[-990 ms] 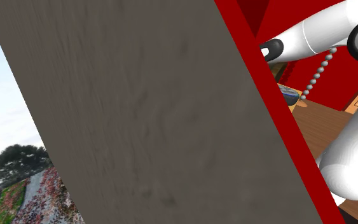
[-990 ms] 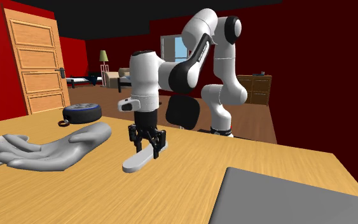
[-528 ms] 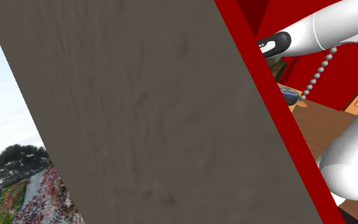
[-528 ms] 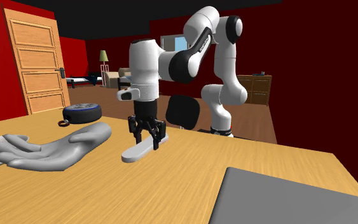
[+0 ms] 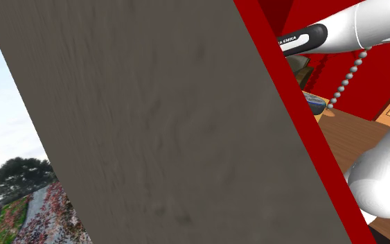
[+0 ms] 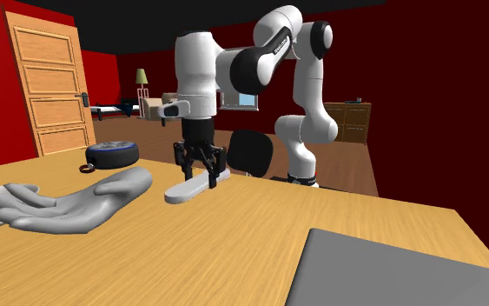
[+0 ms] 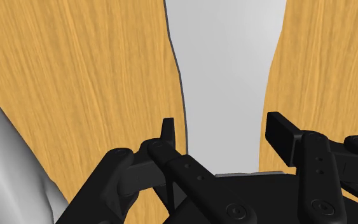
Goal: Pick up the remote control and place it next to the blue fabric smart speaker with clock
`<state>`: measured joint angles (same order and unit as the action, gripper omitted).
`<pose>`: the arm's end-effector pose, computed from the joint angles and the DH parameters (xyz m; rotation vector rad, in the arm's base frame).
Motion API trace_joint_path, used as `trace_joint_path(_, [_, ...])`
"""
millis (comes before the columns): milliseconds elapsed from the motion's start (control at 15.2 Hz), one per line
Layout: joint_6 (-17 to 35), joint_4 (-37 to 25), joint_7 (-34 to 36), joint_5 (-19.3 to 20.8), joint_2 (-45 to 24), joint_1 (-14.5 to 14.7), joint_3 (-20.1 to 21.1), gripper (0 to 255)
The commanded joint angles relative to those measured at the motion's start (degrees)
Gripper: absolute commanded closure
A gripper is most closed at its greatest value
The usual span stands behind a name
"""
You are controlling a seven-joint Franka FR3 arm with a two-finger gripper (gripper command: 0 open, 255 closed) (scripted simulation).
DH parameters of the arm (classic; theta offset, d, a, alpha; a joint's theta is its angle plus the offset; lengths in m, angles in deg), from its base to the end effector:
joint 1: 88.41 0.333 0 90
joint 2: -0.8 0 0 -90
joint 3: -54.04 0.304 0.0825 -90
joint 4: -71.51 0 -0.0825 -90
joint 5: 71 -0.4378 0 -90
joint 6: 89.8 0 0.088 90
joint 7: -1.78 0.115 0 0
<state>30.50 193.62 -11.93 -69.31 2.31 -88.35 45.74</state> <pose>0.5745 -0.0849 0.3716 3.1166 0.1723 -0.0148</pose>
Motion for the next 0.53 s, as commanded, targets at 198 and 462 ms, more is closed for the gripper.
trace_joint_path(198, [-4.0, -2.7, 0.0, 0.1, 1.3, 0.0, 0.0, 255])
trace_joint_path(462, [-7.0, -4.9, 0.1, 0.2, 2.1, 0.0, 0.1, 255])
